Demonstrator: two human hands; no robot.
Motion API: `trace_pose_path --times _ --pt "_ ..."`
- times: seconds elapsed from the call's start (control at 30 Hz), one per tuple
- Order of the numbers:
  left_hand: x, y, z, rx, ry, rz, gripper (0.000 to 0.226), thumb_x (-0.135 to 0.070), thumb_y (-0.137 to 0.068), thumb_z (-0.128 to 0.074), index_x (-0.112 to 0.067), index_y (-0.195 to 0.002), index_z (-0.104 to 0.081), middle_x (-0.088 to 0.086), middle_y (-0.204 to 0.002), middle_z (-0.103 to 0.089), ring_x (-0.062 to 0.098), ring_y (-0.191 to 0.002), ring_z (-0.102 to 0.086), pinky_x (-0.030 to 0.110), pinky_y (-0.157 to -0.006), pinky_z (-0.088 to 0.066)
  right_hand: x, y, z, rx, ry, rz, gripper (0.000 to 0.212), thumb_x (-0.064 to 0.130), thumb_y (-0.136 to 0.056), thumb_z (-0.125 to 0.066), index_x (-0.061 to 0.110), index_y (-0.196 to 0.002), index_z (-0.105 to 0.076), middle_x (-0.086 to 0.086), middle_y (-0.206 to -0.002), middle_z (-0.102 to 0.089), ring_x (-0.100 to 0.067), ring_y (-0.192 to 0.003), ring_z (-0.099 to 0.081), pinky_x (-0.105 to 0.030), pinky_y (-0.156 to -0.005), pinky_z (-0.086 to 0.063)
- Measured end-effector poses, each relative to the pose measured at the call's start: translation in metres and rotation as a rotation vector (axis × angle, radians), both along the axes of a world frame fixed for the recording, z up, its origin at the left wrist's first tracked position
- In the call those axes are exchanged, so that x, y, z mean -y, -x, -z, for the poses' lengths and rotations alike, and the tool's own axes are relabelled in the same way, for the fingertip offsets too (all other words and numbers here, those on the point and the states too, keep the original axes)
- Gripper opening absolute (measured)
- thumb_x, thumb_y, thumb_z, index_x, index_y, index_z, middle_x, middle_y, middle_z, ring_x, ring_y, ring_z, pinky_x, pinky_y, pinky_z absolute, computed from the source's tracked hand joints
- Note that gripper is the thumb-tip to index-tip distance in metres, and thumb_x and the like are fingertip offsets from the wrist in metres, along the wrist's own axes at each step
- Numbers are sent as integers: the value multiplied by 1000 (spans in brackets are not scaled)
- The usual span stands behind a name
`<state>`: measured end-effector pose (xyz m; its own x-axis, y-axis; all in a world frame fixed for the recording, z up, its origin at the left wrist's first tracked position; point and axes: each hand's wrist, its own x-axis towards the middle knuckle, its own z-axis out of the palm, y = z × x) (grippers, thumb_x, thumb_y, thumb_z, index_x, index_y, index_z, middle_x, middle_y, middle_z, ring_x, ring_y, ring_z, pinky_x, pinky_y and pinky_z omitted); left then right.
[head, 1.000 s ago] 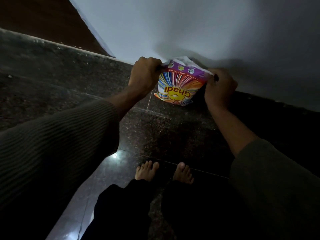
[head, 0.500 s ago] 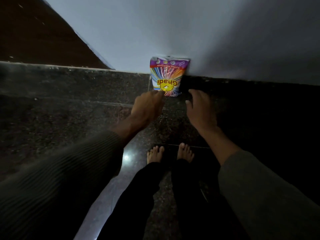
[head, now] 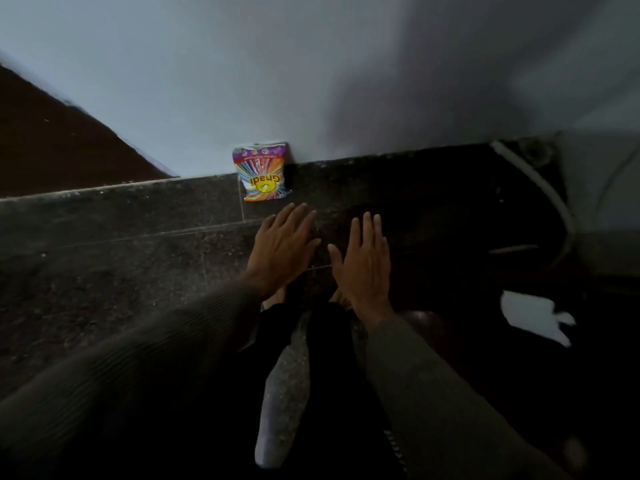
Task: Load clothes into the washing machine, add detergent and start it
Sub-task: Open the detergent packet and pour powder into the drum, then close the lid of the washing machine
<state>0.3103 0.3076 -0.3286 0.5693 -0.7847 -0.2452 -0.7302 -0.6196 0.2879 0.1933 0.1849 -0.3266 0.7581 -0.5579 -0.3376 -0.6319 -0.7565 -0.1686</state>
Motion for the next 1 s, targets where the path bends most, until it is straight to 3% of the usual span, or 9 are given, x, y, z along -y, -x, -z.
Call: trace_pose_path --times 0.13,0.27,0.5,0.77,1.0 --pt "-3 37 -58 2 5 84 62 -50 -98 -35 -17 -151 -34 8 -158 -32 27 -148 -25 50 -116 -29 -12 43 -59 7 31 126 79 61 -97 -32 5 -153 -25 -17 -162 -14 -30 -151 -4 -51 -119 -21" --pt "-3 73 -105 27 22 150 65 -55 -97 -27 -17 -149 -38 9 -157 -35 29 -146 -28 52 -115 -31 -20 81 -108 45 44 167 82 63 -97 -30 6 -154 -19 -17 -163 -8 -30 -152 2 -51 -120 -18" --pt "2 139 -175 112 142 234 64 -55 -98 -30 -19 -151 -36 8 -158 -33 28 -148 -26 52 -116 -29 -32 159 -181 163 154 224 83 68 -96 -20 8 -154 -21 -16 -163 -11 -30 -152 0 -52 -120 -18" --pt "29 219 -227 153 293 320 71 -60 -97 -35 -24 -156 -18 5 -163 -17 24 -152 -11 51 -121 -17 -29 264 -238 289 319 356 76 61 -99 -35 7 -151 -30 -16 -162 -16 -28 -152 -1 -50 -120 -19" --pt "97 267 -263 187 411 482 71 -59 -96 -36 -20 -154 -25 11 -161 -25 29 -150 -19 57 -115 -27 9 342 -263 286 460 463 73 58 -100 -35 5 -150 -32 -15 -162 -15 -28 -152 -1 -51 -120 -20"
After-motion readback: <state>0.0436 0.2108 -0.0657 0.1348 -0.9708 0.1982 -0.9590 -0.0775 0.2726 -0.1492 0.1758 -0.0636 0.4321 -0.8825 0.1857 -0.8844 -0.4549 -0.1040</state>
